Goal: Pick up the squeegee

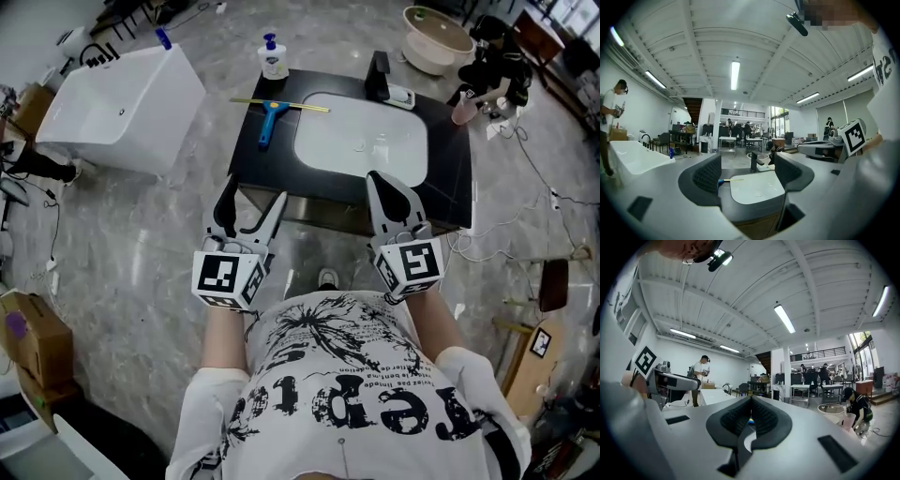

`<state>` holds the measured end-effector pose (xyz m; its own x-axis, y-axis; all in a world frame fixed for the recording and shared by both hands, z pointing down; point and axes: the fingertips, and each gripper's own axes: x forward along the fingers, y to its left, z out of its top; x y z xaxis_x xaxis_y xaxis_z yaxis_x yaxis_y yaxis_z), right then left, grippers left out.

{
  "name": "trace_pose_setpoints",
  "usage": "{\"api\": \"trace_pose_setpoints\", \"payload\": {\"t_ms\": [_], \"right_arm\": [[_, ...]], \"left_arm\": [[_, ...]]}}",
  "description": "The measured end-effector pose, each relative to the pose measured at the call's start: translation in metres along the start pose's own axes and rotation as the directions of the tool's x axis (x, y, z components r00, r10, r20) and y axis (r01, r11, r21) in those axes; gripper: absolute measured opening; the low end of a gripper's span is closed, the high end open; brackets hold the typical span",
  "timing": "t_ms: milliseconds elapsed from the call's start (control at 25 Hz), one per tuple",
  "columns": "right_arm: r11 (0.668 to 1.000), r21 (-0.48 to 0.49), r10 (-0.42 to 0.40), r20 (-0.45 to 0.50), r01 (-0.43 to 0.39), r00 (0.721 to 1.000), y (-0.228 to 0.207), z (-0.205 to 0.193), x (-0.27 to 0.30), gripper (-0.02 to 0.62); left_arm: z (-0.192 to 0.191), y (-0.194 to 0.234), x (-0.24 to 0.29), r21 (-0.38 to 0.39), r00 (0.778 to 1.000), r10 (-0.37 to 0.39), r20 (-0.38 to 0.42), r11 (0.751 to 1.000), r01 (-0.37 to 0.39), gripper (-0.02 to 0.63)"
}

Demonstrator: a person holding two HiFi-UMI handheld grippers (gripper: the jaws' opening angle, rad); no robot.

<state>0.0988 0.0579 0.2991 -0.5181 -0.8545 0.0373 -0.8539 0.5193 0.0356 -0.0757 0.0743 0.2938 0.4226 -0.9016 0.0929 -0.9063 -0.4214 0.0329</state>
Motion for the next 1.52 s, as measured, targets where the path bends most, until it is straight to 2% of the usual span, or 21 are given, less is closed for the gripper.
{"api": "trace_pose_setpoints", "payload": {"t_ms": [160,400,600,840,1080,1280,1520], "right_arm": [[0.999,0.016,0.035,-0.017,-0.034,0.999,-0.034,-0.014,0.027,0.014],[0.997,0.045,0.066,-0.035,-0.064,0.997,-0.06,-0.032,0.07,0.014],[0.996,0.057,0.067,-0.067,-0.063,0.996,-0.077,-0.047,0.112,0.014],[0.996,0.065,0.072,-0.099,-0.066,0.992,-0.095,-0.063,0.189,0.014],[0.999,0.007,0.039,-0.108,-0.038,0.993,-0.111,-0.089,0.265,0.015],[0.999,0.035,0.037,-0.141,-0.032,0.989,-0.12,-0.116,0.314,0.015],[0.997,0.069,0.028,-0.2,-0.015,0.979,-0.128,-0.144,0.348,0.014]], "left_arm": [[-0.011,0.004,0.043,-0.005,0.998,0.042,-0.037,0.999,-0.042,0.342],[-0.03,0.022,0.094,0.0,0.992,0.071,-0.107,0.997,-0.071,0.342],[-0.059,0.05,0.144,-0.027,0.982,0.054,-0.182,0.998,-0.06,0.342],[-0.094,0.106,0.214,-0.028,0.959,0.03,-0.282,0.999,-0.039,0.342],[-0.144,0.162,0.279,-0.047,0.918,-0.003,-0.397,0.999,-0.016,0.342],[-0.191,0.194,0.319,-0.069,0.872,-0.031,-0.489,0.998,-0.004,0.342],[-0.242,0.215,0.347,-0.102,0.807,-0.06,-0.588,0.995,-0.001,0.342]]}}
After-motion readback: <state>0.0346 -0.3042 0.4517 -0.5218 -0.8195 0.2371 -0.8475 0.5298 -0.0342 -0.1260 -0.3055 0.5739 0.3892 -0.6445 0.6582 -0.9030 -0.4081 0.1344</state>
